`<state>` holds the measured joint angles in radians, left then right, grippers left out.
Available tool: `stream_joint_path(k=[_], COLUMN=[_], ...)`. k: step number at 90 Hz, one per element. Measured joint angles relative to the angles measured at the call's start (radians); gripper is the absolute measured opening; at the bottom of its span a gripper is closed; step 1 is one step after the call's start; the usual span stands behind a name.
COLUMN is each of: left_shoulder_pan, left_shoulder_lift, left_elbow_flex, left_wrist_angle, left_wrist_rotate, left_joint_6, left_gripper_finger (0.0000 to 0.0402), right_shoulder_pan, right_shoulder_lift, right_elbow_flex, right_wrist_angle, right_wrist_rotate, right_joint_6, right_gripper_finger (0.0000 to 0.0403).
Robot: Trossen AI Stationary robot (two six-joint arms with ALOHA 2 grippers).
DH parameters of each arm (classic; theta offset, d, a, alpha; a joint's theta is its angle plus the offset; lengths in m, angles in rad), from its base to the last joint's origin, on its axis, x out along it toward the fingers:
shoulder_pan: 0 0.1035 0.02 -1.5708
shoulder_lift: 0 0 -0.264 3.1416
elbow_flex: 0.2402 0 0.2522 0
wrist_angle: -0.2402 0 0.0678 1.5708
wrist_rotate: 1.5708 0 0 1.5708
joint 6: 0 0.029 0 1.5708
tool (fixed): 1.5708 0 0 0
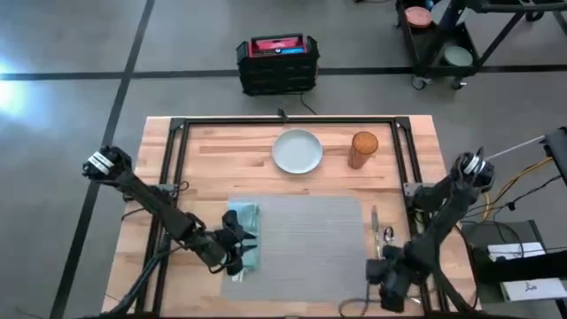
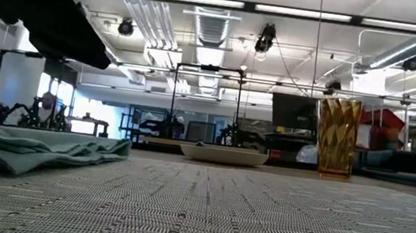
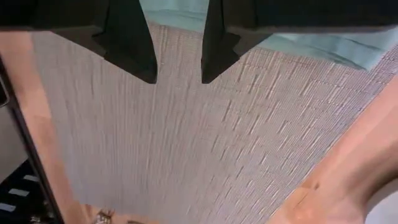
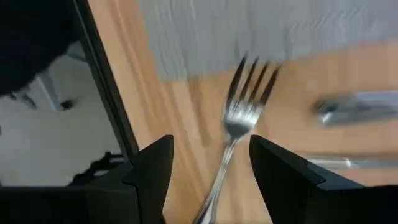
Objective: Set table place
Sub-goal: Put the fork on the table napkin
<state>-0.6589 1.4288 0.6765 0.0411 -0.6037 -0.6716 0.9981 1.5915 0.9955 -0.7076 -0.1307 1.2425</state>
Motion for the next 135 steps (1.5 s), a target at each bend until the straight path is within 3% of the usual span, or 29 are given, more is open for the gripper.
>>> stream_joint_path(k=[42, 94, 135], left_shoulder_pan=[0.001, 0.001, 0.001], left_shoulder_lift=[0.005, 0.005, 0.004], left_elbow_flex=[0.000, 0.000, 0.000], left_wrist_angle=[0.046, 0.049, 0.052], left_wrist_rotate=[0.001, 0.002, 0.002], left_joint_6=[0.000, 0.001, 0.001], left_gripper_finger=[0.0113, 0.0113, 0.0113], right_shoulder_pan=[0.022, 0.002, -0.045], right_shoulder_lift=[0.138, 0.143, 0.115], right_elbow_flex=[-0.001, -0.021, -0.003], right_wrist_angle=[0.002, -0.001, -0.022], right_wrist_rotate=[-0.042, -0.036, -0.010], right_joint_6=[0.057, 0.072, -0.003], right_gripper_finger=[0.0192, 0.0013, 0.0003])
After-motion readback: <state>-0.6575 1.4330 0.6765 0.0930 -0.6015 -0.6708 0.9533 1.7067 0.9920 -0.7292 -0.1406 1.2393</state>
